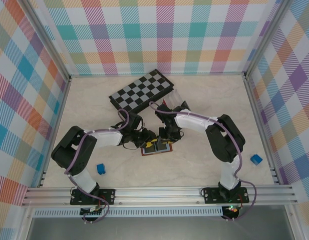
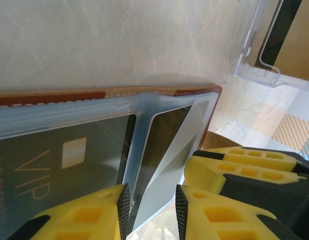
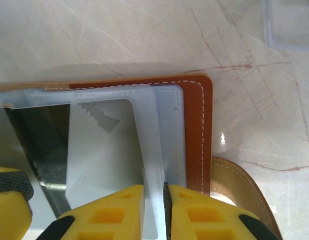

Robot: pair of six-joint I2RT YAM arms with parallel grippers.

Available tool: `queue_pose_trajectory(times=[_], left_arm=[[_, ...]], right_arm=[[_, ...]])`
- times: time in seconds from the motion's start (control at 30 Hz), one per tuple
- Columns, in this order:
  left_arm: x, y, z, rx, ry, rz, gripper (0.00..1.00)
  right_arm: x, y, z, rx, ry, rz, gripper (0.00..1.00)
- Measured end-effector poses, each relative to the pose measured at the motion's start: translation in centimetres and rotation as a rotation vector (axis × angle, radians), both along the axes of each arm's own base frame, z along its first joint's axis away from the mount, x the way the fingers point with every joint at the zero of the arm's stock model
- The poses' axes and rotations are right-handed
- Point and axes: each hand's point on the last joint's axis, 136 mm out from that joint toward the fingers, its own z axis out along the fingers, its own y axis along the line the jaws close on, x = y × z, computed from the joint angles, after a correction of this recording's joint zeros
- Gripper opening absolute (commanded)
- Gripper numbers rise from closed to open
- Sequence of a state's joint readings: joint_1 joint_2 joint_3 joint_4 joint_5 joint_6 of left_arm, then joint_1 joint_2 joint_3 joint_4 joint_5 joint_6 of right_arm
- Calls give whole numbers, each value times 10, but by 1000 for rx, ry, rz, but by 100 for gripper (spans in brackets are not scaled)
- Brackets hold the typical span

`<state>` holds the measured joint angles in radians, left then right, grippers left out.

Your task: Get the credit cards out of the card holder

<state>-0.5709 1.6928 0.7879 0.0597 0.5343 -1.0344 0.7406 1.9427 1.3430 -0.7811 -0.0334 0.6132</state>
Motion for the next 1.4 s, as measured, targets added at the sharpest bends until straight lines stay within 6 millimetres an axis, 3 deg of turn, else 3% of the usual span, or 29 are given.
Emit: queue_pose_trajectory(times=[0.8, 1.4], left_arm=[[-1, -8, -5, -8, -34, -106, 25], [-1, -8, -3, 18, -86, -177, 12]], right_arm=[[-1, 0, -5, -6, 15, -1, 19], [-1, 0, -6, -4, 18, -1, 19]])
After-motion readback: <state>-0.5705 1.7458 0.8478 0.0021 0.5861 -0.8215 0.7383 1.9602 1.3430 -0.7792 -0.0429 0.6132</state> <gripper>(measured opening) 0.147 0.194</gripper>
